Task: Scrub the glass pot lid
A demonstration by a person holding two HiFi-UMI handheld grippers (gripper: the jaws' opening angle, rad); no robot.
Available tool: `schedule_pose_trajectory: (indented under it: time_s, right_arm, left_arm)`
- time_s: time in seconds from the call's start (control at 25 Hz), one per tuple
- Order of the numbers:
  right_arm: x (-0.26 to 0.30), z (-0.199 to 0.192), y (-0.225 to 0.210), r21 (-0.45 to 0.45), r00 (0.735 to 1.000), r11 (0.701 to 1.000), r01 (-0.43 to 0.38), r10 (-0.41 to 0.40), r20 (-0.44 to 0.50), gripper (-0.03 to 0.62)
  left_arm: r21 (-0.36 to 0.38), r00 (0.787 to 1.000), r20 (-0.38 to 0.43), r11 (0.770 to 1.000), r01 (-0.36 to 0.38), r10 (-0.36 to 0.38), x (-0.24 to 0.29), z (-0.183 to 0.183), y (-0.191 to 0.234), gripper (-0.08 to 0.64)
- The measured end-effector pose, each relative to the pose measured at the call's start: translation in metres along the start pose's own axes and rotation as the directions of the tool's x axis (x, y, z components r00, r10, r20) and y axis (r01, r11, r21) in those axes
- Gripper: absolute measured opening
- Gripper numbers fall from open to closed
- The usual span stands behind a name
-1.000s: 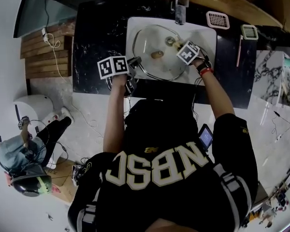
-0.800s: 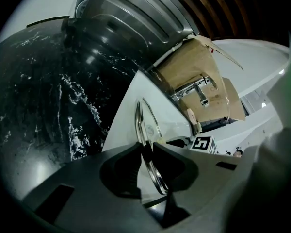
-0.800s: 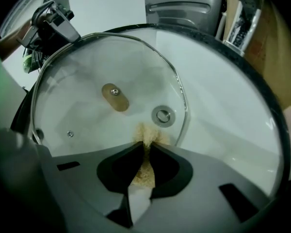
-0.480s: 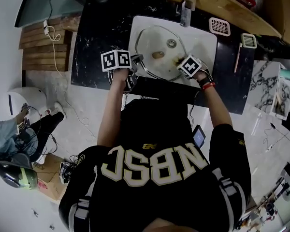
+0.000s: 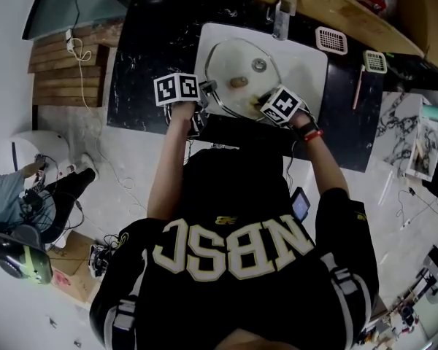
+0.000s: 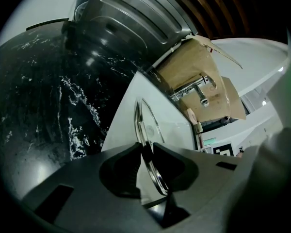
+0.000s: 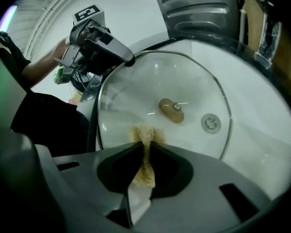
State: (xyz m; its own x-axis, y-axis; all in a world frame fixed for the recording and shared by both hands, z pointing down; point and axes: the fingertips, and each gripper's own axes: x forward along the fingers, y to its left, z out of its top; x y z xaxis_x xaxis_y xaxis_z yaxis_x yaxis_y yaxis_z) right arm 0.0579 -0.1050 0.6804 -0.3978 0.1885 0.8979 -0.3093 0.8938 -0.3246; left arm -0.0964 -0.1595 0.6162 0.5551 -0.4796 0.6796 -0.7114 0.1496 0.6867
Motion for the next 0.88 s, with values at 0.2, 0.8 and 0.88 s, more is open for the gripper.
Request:
schedule_pose_trajectory:
  time_s: [0.2,0.8,0.88]
  right_arm:
    - [-0.003,0.02,0.022,0.021,0.993,0.996,-0.09,0.088,0.08,0.052]
    - [0.005,0.113,0.025,0.133,0.913,0.985,-0.111,0.048,0.406,0.051]
    - [0.008,0.121,0.019,0.134,0.905,0.987,-0.09,0.025,0.424,0.051]
  left_arm:
    - [-0.002,1.0,-0.002,1.0,0.005,-0.005,0.0,0.001,0.0,0.087]
    - [-0.019,1.0,-0.01,1.0,0.011,-0.012,0.0,0.0,0.001,0.087]
    - [-0.028,1.0,-0.01,1.0,0.011,-0.012,0.0,0.0,0.002,0.087]
